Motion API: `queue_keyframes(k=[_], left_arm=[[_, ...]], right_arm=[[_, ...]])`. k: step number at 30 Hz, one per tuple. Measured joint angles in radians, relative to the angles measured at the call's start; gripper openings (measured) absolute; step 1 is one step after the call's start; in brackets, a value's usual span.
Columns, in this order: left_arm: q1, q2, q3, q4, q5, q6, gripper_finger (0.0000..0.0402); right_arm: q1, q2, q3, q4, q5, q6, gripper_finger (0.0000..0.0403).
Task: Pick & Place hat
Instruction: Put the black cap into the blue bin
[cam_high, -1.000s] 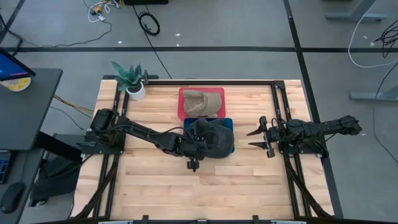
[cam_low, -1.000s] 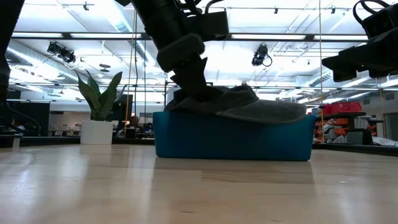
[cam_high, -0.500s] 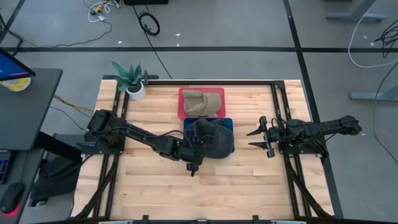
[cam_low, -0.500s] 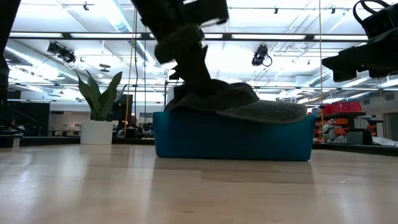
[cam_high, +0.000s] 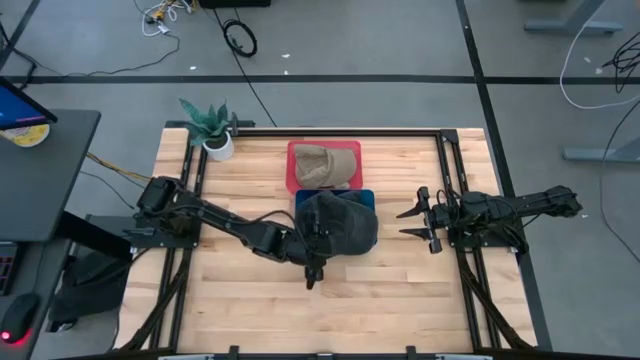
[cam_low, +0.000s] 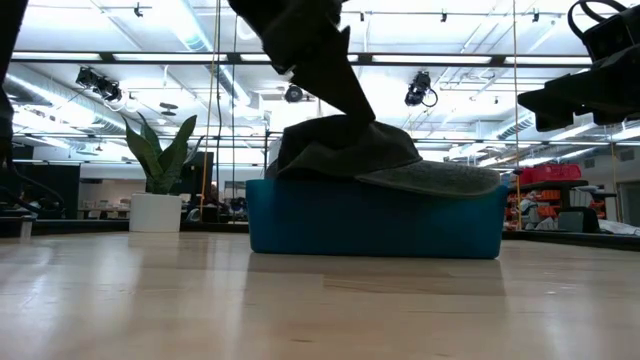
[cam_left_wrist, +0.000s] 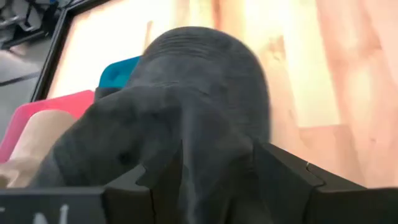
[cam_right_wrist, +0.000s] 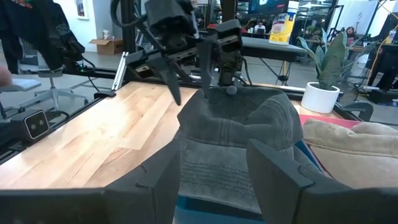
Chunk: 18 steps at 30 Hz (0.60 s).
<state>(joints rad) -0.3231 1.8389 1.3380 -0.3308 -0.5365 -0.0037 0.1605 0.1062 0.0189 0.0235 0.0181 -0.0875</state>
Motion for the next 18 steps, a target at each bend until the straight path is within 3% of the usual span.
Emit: queue_keyframes(k=[11,14,18], left_arm=[[0.034,0.009,-0.005,-0.002,0.047,-0.035,0.0187],[0.044,0.009,-0.005,-0.002,0.088,-0.037,0.0152],[0.052,0.009,-0.005,0.020,0.090,-0.032,0.0058]], right_arm=[[0.000,0.000,0.000,-0.001,0.000,0.000,0.0185],[0.000,0.000,0.000,-0.001,0.000,0.000,0.0185],[0.000,0.000,0.000,-0.001,0.000,0.000,0.0185]])
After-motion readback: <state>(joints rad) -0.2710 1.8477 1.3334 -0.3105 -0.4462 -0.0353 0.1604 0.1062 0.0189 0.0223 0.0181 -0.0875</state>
